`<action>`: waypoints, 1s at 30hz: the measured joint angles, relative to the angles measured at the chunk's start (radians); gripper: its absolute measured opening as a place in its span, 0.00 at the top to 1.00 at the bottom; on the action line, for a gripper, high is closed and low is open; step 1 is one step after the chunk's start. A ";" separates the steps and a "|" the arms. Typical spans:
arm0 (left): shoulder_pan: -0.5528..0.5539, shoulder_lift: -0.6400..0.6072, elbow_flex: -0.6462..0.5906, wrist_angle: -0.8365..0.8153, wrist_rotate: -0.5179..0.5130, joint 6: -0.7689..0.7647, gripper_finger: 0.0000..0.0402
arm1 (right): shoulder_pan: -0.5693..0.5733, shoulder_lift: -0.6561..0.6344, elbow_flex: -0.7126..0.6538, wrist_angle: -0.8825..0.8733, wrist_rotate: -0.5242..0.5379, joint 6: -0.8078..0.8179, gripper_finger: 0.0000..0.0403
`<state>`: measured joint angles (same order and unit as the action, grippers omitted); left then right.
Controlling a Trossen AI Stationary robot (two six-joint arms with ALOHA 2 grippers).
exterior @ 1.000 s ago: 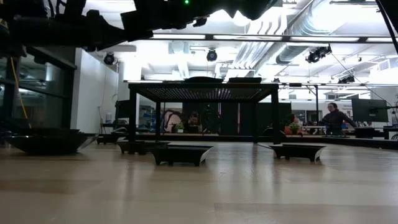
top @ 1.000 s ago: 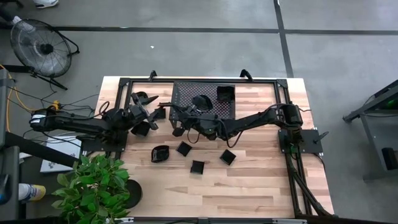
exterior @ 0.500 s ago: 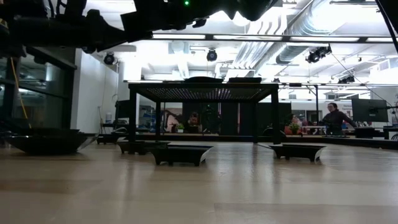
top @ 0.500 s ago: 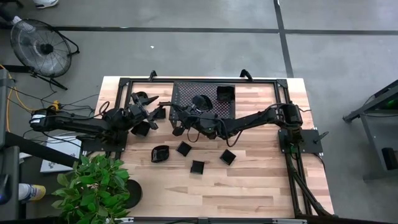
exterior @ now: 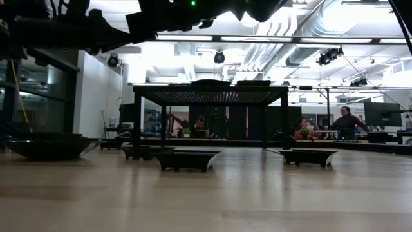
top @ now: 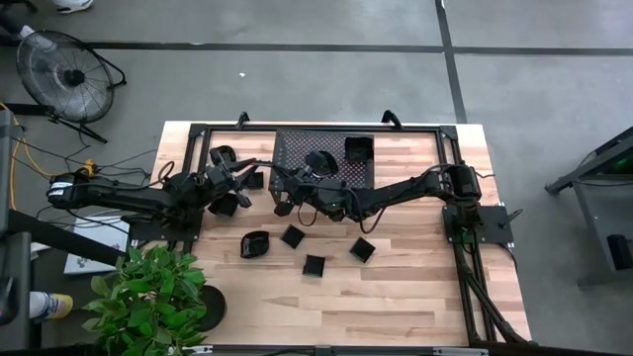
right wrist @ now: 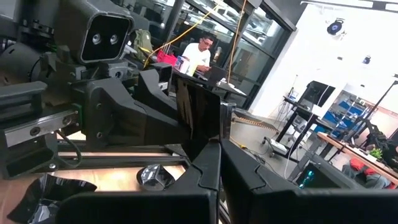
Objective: Pick & Place Mini shaped plates
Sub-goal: Put the square plate on the shelf
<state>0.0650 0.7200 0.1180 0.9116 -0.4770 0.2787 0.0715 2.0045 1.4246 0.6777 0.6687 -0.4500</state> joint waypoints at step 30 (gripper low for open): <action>0.000 0.000 0.000 -0.002 0.038 0.004 1.00 | 0.000 0.000 0.001 -0.008 -0.023 0.000 0.98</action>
<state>0.0650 0.7200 0.1181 0.9095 -0.4391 0.2825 0.0715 2.0041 1.4254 0.6701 0.6454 -0.4500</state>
